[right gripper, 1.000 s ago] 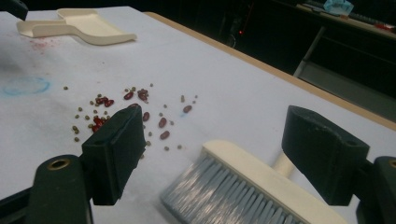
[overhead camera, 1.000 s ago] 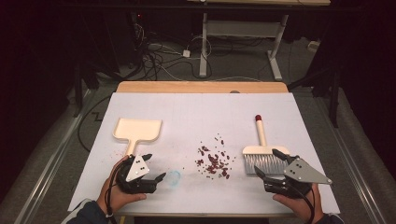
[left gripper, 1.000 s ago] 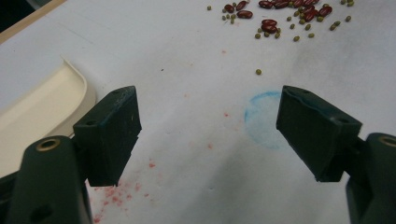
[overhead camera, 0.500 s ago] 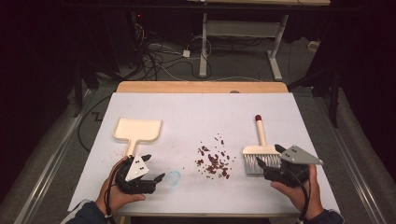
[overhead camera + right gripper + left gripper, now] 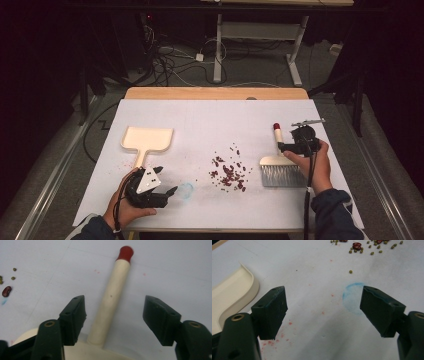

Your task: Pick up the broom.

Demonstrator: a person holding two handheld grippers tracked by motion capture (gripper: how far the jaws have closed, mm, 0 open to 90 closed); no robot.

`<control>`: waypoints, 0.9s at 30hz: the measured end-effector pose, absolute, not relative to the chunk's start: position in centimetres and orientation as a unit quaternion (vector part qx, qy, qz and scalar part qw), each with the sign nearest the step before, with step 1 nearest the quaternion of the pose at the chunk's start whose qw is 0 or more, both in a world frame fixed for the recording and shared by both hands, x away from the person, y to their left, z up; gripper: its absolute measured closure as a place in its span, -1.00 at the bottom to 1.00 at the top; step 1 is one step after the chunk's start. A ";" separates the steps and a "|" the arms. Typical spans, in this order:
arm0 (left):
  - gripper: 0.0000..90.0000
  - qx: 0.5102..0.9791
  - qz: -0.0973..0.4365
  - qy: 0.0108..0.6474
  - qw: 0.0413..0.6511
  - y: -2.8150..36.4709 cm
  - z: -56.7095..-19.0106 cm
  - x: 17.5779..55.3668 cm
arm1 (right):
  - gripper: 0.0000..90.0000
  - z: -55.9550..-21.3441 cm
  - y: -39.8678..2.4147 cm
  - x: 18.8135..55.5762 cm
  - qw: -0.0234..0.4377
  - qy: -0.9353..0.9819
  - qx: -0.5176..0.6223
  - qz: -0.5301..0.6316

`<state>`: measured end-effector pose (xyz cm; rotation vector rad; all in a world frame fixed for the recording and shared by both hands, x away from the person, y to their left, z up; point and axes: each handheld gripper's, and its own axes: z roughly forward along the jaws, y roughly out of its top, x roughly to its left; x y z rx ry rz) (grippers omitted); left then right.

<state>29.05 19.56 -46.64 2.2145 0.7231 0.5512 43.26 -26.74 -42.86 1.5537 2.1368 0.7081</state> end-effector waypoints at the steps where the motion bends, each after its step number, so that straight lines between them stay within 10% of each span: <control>1: -0.53 0.862 0.214 0.281 0.364 19.6 -46.7 29.0 | -0.14 -43.9 -26.2 44.3 0.186 0.774 0.557 0.238; 9: -0.53 0.863 0.216 0.280 0.360 19.6 -46.8 28.8 | 0.44 -45.5 -25.0 45.6 0.184 0.784 0.551 0.220; 27: -0.53 0.865 0.213 0.276 0.361 19.2 -46.7 28.9 | 0.58 -44.9 -25.2 44.4 0.210 0.791 0.512 0.262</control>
